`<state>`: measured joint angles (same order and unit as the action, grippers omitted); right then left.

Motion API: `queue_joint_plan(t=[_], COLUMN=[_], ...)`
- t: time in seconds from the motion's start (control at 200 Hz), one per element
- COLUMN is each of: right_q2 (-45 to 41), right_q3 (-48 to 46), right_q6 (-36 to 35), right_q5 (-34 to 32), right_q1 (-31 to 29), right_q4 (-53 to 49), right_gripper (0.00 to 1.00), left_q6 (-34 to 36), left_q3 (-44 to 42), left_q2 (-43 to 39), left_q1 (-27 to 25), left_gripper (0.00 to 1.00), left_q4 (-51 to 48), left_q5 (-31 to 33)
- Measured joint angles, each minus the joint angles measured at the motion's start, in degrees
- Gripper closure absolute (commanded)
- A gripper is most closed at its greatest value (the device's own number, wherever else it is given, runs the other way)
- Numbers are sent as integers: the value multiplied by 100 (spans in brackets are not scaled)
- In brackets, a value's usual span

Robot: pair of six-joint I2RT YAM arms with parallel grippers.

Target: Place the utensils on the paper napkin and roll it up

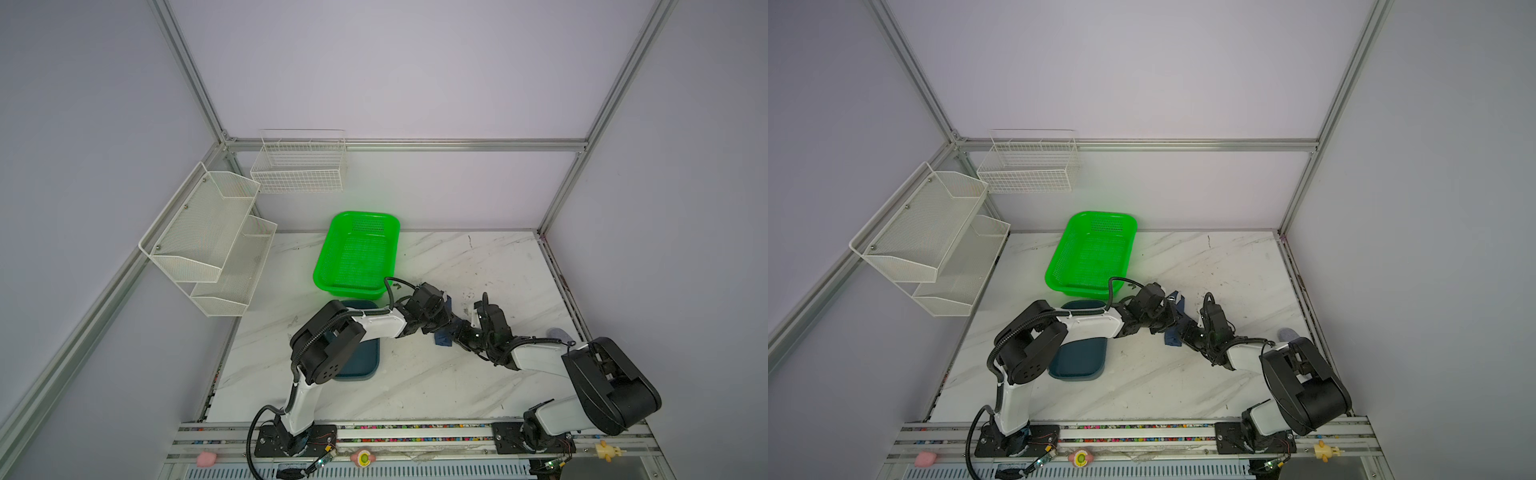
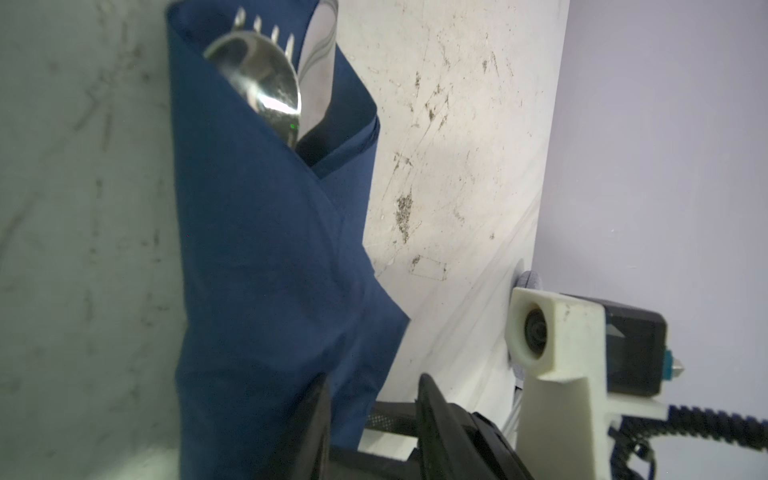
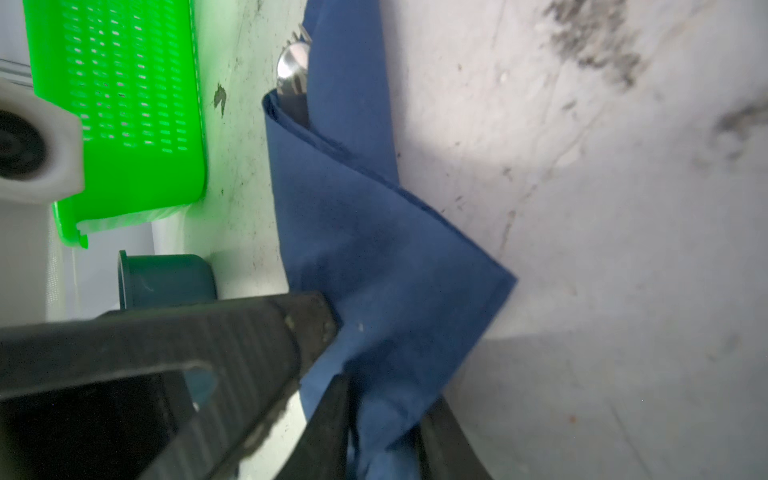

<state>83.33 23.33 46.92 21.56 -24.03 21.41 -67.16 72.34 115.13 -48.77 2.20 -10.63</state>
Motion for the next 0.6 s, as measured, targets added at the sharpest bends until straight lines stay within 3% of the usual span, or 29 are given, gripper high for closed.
queue_joint_plan(t=[0.285, 0.6], right_q2=[26, 26], right_q3=[0, 0], right_q6=[-24, -101], right_q5=[-7, -20], right_q1=[4, 4], right_q4=[-9, -74], right_gripper=[78, 85], left_q6=[675, 850], left_q3=[-2, -20], left_q2=[-881, -662], left_q1=[205, 553], left_gripper=[57, 55], left_q4=[-640, -750], left_q5=[599, 208])
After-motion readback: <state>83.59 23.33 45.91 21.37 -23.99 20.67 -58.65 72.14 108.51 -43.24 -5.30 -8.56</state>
